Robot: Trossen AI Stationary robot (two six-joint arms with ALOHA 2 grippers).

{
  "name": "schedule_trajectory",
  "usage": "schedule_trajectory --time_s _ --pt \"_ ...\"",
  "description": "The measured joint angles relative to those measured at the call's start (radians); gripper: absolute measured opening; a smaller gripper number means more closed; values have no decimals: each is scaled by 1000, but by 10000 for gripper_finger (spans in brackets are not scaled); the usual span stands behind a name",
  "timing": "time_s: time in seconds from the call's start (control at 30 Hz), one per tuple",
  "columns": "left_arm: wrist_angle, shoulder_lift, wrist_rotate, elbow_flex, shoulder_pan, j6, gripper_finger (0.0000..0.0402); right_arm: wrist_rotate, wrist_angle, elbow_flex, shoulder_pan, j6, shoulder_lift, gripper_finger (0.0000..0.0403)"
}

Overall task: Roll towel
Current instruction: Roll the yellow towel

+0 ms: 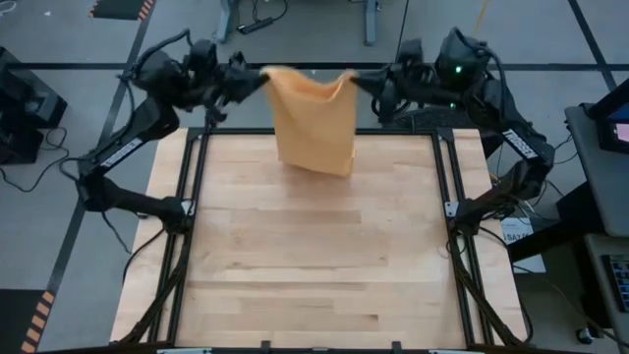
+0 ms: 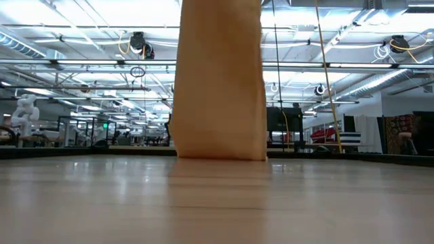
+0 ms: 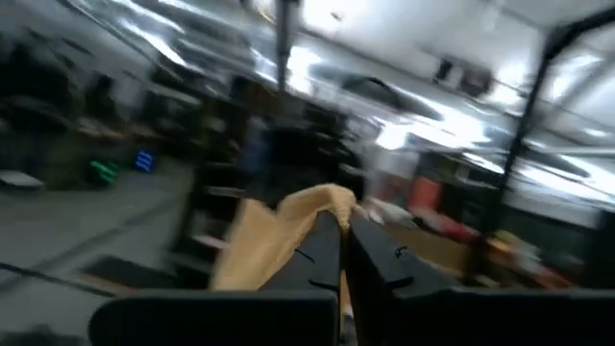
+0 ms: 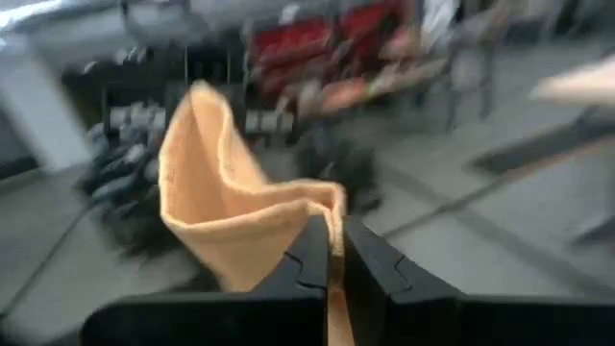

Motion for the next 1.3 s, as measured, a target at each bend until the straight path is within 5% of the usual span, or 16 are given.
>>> schedule_trajectory --time_s 0.2,0.5,0.67,0.8,0.9,1.0,1.1,1.3 --pt "20 -76 30 1 -118 -29 5 -168 62 2 64 94 -6 4" --pt "65 11 -425 1 -55 213 4 224 347 2 -3 -84 65 4" --pt "451 153 -538 0 52 313 4 335 615 2 -121 -115 140 4" --pt "855 313 -560 36 122 254 4 225 968 0 -212 -108 228 4" --pt "922 400 -505 145 161 118 4 102 1158 54 -250 -81 288 4" --pt "903 455 -342 310 171 66 3 -36 1142 164 -250 -87 311 4" --pt "702 476 -209 479 175 22 3 -110 1019 282 -228 -134 315 4" --pt "249 473 30 737 176 9 3 -107 760 233 -190 -28 186 4"
